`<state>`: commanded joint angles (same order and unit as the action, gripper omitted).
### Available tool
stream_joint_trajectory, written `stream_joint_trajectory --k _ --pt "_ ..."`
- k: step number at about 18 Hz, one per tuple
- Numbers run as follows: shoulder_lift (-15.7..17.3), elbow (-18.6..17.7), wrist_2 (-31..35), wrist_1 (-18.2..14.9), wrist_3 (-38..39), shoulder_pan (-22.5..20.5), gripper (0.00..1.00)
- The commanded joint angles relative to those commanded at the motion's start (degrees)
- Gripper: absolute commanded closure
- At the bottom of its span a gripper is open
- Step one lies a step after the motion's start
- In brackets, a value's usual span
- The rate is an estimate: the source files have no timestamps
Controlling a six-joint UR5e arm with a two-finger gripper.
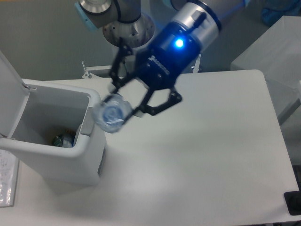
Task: Place the trash in the trash can
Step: 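Lift the bottle and carry it over the trash bin, then lower the bottle into the bin and open the gripper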
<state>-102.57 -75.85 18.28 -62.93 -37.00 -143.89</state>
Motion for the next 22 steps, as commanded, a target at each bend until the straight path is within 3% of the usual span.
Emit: stream_joint_trajectory --k 2,6,13,17,18,19,22 --pt "0.0 -1.5 0.0 1.5 0.0 2.5 0.52" --pt "1.0 -6.9 0.0 8.0 -0.3 5.4 0.52" --pt "3.7 -13.1 0.0 8.7 -4.1 5.6 0.51" --pt "5.6 -17.2 0.3 8.7 -9.3 5.6 0.29" --pt "5.5 -17.6 0.5 9.1 -10.0 5.6 0.13" --pt "5.5 -18.3 0.6 9.4 -11.0 5.6 0.05" --pt "5.7 -19.1 0.6 10.2 -11.7 5.6 0.00"
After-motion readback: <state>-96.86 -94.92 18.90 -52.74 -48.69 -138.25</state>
